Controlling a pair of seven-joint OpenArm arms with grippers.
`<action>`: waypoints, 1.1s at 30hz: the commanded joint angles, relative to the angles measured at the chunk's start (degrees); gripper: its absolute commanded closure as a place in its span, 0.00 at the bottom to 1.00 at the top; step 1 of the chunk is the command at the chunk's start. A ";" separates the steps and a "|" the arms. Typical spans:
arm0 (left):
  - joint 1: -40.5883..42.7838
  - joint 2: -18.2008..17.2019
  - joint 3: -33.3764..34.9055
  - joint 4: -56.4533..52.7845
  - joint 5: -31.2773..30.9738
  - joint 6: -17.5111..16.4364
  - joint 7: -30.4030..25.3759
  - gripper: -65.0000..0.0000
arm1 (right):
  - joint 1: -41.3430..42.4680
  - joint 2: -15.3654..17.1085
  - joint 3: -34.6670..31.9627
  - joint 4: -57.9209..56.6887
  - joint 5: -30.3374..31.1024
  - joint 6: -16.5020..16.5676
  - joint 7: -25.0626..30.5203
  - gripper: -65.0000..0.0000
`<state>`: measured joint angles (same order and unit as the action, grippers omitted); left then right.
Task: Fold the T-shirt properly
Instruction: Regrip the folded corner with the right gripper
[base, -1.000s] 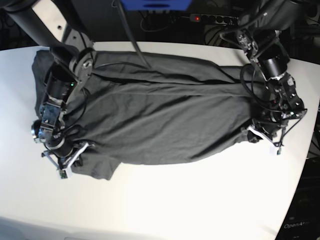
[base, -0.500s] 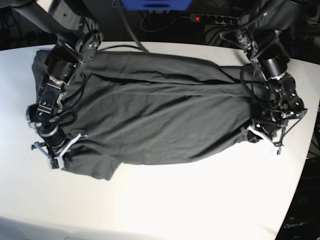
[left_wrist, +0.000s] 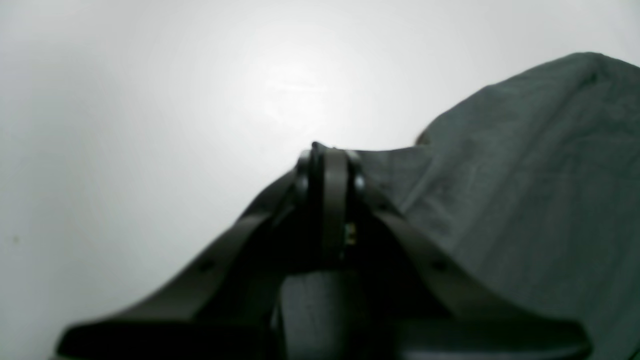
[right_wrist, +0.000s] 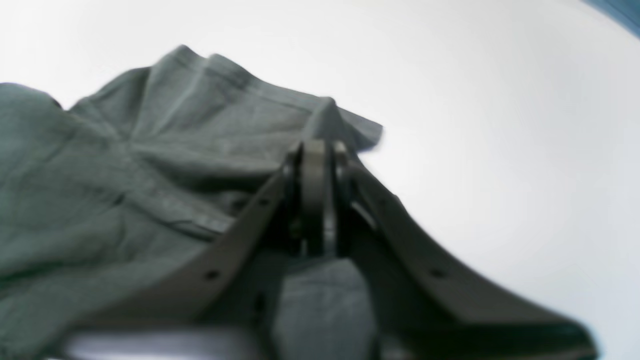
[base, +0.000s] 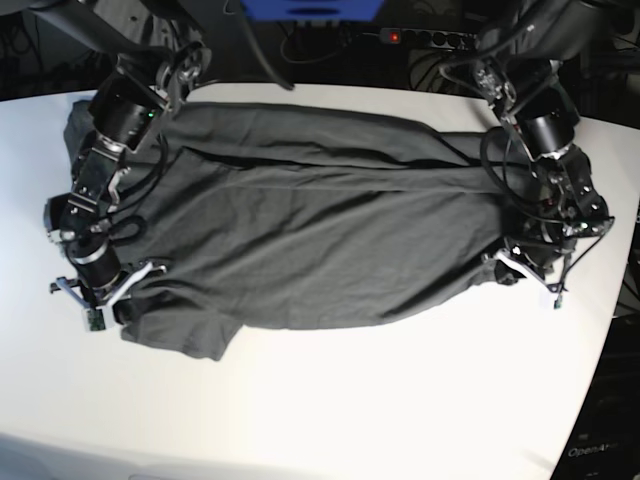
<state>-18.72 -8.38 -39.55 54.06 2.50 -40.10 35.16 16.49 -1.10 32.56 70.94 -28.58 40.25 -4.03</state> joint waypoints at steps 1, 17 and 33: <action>-0.66 -0.28 0.12 0.57 0.71 0.10 1.02 0.96 | 1.40 0.36 -0.07 1.11 1.46 -0.25 1.62 0.84; -0.58 -0.28 0.30 0.57 0.71 0.10 1.02 0.96 | 13.53 2.03 -0.16 -8.04 1.54 -0.25 -15.00 0.33; -0.49 -0.28 0.12 0.57 0.71 0.10 1.11 0.96 | 14.32 2.20 0.19 -11.11 1.46 -0.25 -15.26 0.34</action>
<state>-18.57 -8.40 -39.51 54.06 2.31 -40.12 35.14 29.02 0.62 32.77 58.98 -28.01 40.03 -20.58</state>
